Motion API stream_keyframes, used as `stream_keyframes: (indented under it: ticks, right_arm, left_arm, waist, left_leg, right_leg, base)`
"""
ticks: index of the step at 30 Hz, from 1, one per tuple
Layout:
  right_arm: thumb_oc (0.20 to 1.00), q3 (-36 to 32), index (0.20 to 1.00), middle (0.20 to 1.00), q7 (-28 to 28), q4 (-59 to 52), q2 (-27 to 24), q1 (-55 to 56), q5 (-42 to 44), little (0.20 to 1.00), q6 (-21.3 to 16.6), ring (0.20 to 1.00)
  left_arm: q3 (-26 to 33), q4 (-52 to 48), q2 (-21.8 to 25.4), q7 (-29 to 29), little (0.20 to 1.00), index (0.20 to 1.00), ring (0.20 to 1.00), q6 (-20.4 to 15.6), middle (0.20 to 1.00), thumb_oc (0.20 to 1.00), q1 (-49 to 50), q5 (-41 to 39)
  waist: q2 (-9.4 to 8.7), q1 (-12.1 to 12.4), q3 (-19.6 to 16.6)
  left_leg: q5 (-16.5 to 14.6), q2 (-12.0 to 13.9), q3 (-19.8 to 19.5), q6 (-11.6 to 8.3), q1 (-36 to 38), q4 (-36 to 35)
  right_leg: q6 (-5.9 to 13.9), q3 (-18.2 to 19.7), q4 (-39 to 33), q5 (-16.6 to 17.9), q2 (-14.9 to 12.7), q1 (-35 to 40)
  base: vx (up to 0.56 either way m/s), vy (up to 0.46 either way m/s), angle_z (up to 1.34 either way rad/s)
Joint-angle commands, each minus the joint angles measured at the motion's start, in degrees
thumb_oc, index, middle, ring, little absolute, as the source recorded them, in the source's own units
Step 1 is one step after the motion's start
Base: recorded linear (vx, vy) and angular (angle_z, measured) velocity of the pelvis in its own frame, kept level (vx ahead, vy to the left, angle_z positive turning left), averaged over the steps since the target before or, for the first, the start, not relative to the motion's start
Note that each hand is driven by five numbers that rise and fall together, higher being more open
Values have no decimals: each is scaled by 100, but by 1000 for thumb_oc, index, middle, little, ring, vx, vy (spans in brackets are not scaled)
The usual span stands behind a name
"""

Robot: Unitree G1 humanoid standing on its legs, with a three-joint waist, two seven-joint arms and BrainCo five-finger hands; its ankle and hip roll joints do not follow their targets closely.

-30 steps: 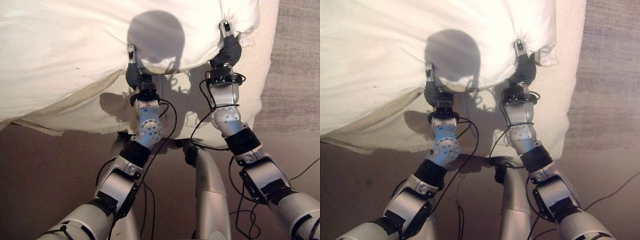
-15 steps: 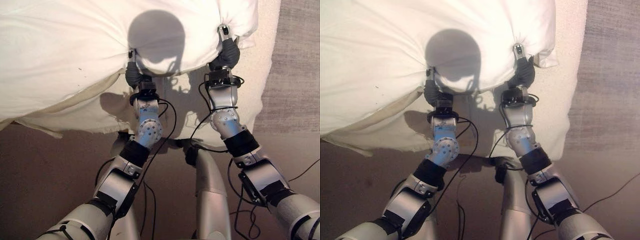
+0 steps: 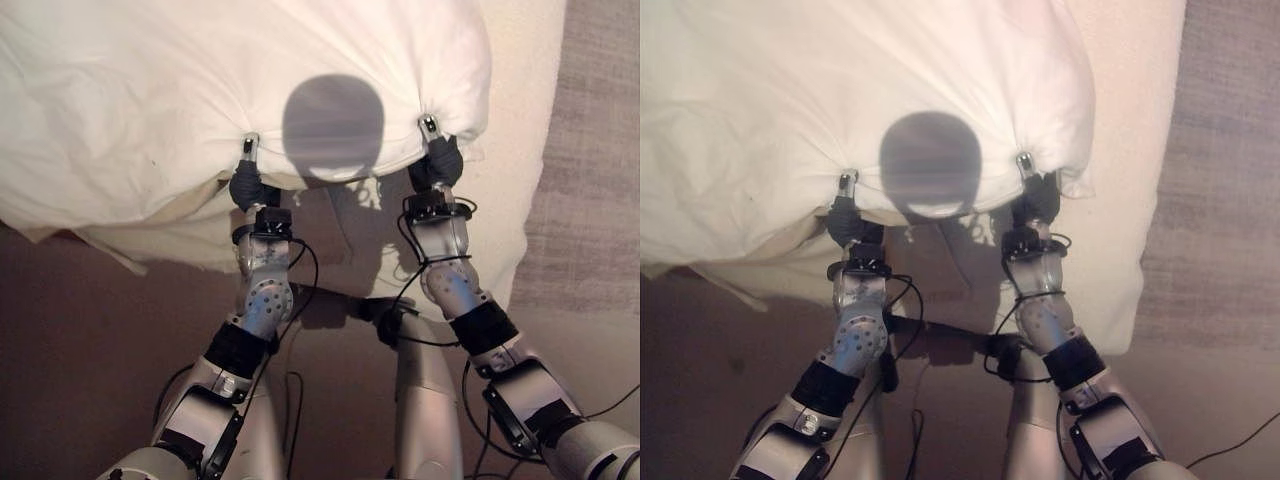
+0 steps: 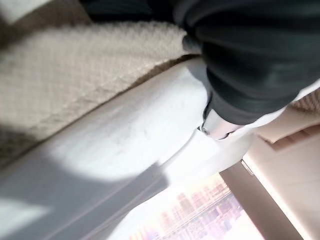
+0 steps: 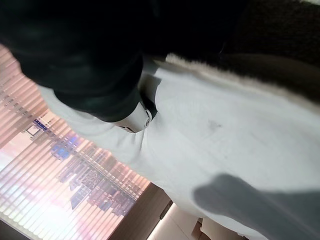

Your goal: Make the bed

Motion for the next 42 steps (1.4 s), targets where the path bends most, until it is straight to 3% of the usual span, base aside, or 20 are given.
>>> stream_keyframes:
  ticks: [1,10,12,13,14,15,16,18,19,20,22,24,27,29,30,32,33,35,39,42]
  right_arm:
    - [200,-873,200,200,-80,-604,-585,462,-184,200,-340,200]
    - [200,-1202,200,200,-15,-708,-376,1310,-294,200,-205,200]
    - [200,-1170,200,200,6,-752,-300,1356,-319,200,-190,200]
    - [200,-1129,200,200,49,-739,-295,1331,-320,200,-150,200]
    - [200,-1126,200,200,55,-733,-289,1327,-317,200,-148,200]
    - [200,-1114,200,200,131,-682,-269,1324,-292,200,-80,200]
    - [200,-1121,200,200,225,-640,-276,1372,-263,200,-87,200]
    - [200,-1155,200,200,361,-708,-221,1523,-223,200,-123,200]
    - [200,-1155,200,200,361,-708,-221,1523,-223,200,-123,200]
    - [200,-1082,200,200,484,-787,-364,1771,-217,200,-152,200]
    - [200,-1087,200,200,497,-844,-358,1757,-207,200,-145,200]
    - [200,-1012,200,200,528,-777,-400,1729,-151,200,-93,200]
    - [200,-1003,200,200,524,-633,-485,1634,-226,200,-62,200]
    - [200,-1048,200,200,469,-602,-524,1693,-237,200,-45,200]
    - [200,-1015,200,200,471,-571,-532,1697,-207,200,-32,200]
    - [200,-1017,200,200,437,-604,-549,1700,-202,200,-19,200]
    - [200,-1003,200,200,411,-594,-563,1721,-208,200,-1,200]
    - [200,-990,200,200,325,-594,-628,1689,-296,200,18,200]
    - [200,-1105,200,200,216,-695,-540,1733,-368,200,-17,200]
    - [200,-1129,200,200,182,-686,-451,1692,-384,200,-54,200]
  left_arm:
    - [778,-501,450,-86,200,200,200,-418,200,200,181,461]
    - [855,-666,810,-360,200,200,200,-215,200,200,601,687]
    - [974,-761,938,-428,200,200,200,-206,200,200,731,670]
    - [1071,-838,1022,-469,200,200,200,-207,200,200,817,636]
    - [1079,-849,1031,-475,200,200,200,-203,200,200,830,628]
    - [1195,-985,1085,-515,200,200,200,-208,200,200,893,593]
    - [1240,-1005,1070,-558,200,200,200,-195,200,200,977,582]
    - [1319,-976,950,-617,200,200,200,-186,200,200,1153,538]
    - [1319,-976,950,-617,200,200,200,-186,200,200,1153,538]
    - [1375,-894,772,-657,200,200,200,-165,200,200,1316,589]
    - [1462,-916,710,-708,200,200,200,-196,200,200,1442,543]
    - [1587,-1001,659,-728,200,200,200,-201,200,200,1641,577]
    - [1736,-1007,679,-644,200,200,200,-241,200,200,1747,643]
    - [1787,-1086,610,-620,200,200,200,-249,200,200,1813,612]
    - [1749,-1110,638,-620,200,200,200,-258,200,200,1814,673]
    - [1775,-1107,658,-590,200,200,200,-238,200,200,1839,800]
    - [1785,-1108,642,-605,200,200,200,-229,200,200,1849,744]
    - [1662,-1089,606,-600,200,200,200,-253,200,200,1748,680]
    - [1505,-1094,650,-639,200,200,200,-172,200,200,1634,678]
    - [1481,-1116,756,-616,200,200,200,-128,200,200,1610,805]
  waist:
    - [384,25,-89]
    - [546,-42,-188]
    - [550,61,-127]
    - [537,169,-74]
    - [530,157,-57]
    - [487,184,-26]
    - [445,167,-88]
    - [411,166,-211]
    - [411,166,-211]
    - [544,129,-250]
    - [616,153,-249]
    - [601,243,-86]
    - [524,342,14]
    - [580,181,-51]
    - [597,197,-47]
    - [635,265,24]
    - [663,230,26]
    - [718,200,29]
    - [720,169,29]
    - [681,188,27]
  left_leg:
    - [-1055,164,-229,66,18,718]
    - [-1519,-456,29,297,111,1209]
    - [-1625,-556,219,469,338,1174]
    - [-1668,-591,360,563,427,1157]
    - [-1684,-597,357,567,447,1164]
    - [-1635,-711,569,670,381,1178]
    - [-1576,-756,658,649,363,1121]
    - [-1528,-888,710,643,637,772]
    - [-1528,-888,710,643,637,772]
    - [-1499,-795,759,423,927,611]
    - [-1507,-670,837,332,993,708]
    - [-1660,-467,826,228,1080,1203]
    - [-1686,-517,253,120,919,1548]
    - [-1289,146,260,-1,1049,996]
    - [-909,366,197,-124,1213,421]
    - [-489,430,-123,-195,1572,-470]
    - [-448,496,-12,-230,1752,-715]
    - [-392,373,5,-256,1758,-801]
    - [-691,15,29,-116,1402,-293]
    - [-798,-86,61,-57,1260,-112]
  right_leg:
    - [504,175,-682,973,106,-202]
    - [872,461,-1142,1773,-677,385]
    - [959,280,-793,2110,-940,381]
    - [944,-1,-513,2086,-1037,410]
    - [946,-5,-490,2064,-1049,428]
    - [882,-409,-250,1708,-677,531]
    - [711,-714,-379,1280,-32,572]
    - [541,-953,-878,991,584,604]
    - [541,-953,-878,991,584,604]
    - [42,-711,-1423,644,790,796]
    - [-64,-753,-1474,502,867,921]
    - [-173,-708,-1399,410,889,1065]
    - [-102,-589,-1480,489,880,1231]
    - [20,-575,-1482,569,669,1209]
    - [88,-506,-1542,618,583,1249]
    - [179,-276,-1453,659,477,1258]
    - [217,-211,-1347,676,379,1193]
    - [300,-117,-1276,818,196,1119]
    - [379,-38,-1201,928,-109,983]
    - [442,-55,-1340,1056,-158,1067]
  base:
    - [14,334,22]
    - [44,287,22]
    - [54,350,19]
    - [18,272,1]
    - [-62,294,-26]
    - [-61,193,-45]
    - [-22,231,-34]
    - [111,84,-34]
    - [173,-16,-37]
    - [105,-54,-25]
    - [82,-24,-22]
    - [53,26,-11]
    - [24,43,-6]
    - [56,222,10]
    - [98,387,11]
    - [76,381,5]
    - [19,328,-3]
    - [-22,289,-6]
    - [-19,189,16]
    - [-3,128,43]
